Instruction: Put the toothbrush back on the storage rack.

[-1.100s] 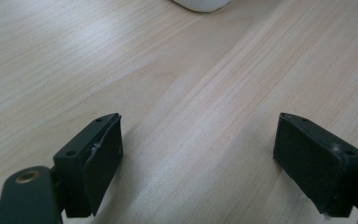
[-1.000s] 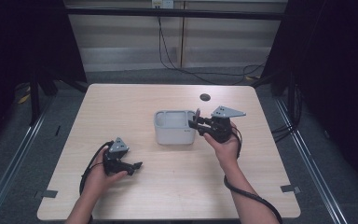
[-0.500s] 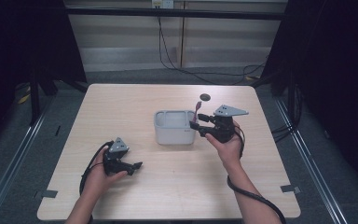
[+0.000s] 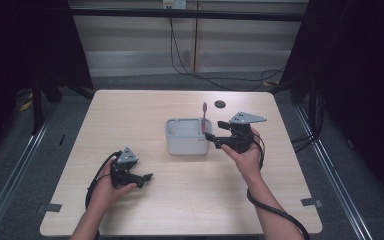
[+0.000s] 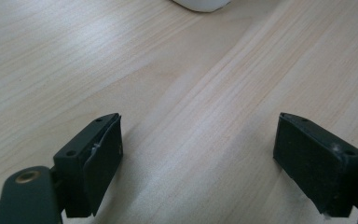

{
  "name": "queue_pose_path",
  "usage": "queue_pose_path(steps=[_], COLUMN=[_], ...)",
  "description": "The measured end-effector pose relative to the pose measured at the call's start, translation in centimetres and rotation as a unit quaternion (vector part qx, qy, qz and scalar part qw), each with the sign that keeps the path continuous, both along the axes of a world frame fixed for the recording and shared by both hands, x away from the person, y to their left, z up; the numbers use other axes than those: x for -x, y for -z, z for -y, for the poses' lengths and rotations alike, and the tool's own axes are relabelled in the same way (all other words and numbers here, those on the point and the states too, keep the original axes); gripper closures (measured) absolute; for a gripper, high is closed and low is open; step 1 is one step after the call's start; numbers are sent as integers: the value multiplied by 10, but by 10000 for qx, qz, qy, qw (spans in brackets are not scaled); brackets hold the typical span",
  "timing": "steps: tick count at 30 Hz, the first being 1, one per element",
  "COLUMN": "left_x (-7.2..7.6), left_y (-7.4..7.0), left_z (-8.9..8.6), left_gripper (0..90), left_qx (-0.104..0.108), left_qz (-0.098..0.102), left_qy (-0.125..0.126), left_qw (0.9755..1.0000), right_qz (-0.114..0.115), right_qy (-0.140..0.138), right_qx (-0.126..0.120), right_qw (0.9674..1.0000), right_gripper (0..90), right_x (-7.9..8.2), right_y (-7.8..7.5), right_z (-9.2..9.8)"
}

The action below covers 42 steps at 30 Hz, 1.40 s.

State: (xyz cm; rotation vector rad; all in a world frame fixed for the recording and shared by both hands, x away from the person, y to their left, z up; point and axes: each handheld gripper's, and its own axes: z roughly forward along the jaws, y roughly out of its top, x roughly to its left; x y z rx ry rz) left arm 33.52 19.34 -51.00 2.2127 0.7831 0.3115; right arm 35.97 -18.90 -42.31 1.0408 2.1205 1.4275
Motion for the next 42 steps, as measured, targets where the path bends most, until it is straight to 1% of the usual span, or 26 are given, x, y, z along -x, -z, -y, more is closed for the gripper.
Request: queue_pose_path(steps=[4, 12, 14, 20, 24, 28, 30, 33, 42], left_x=[0, 0, 0, 0, 0, 0, 0, 0, 0], left_y=[0, 0, 0, 0, 0, 0, 0, 0, 0], left_z=[0, 0, 0, 0, 0, 0, 0, 0, 0], left_gripper=[154, 154, 153, 153, 154, 153, 153, 153, 153], left_qx=[1, 1, 0, 0, 0, 1, 1, 4, 2], left_qz=[-1, -9, -3, -9, -3, -9, -9, -9, -2], left_qy=[-1, -5, -6, -5, -5, -6, -5, -7, -7], left_qw=[10000, 10000, 10000, 10000, 10000, 10000, 10000, 10000, 10000], right_qz=[-34, -69, -123, -152, -157, -181, -190, -242, -301], right_qy=[-53, -86, -98, -130, -150, -168, -199, -245, -316], right_qx=[40, 96, 133, 157, 202, 175, 205, 215, 222], right_qw=[10000, 9999, 9998, 9997, 9996, 9995, 9994, 9992, 9988], right_gripper=[259, 242, 230, 223, 220, 218, 218, 214, 210], right_x=[1, 3, 3, 6, 7, 7, 8, 9, 12], right_y=[-1, -3, -3, -4, -4, -4, -4, -4, -5], right_z=[1, 6, 8, 14, 16, 18, 18, 20, 26])
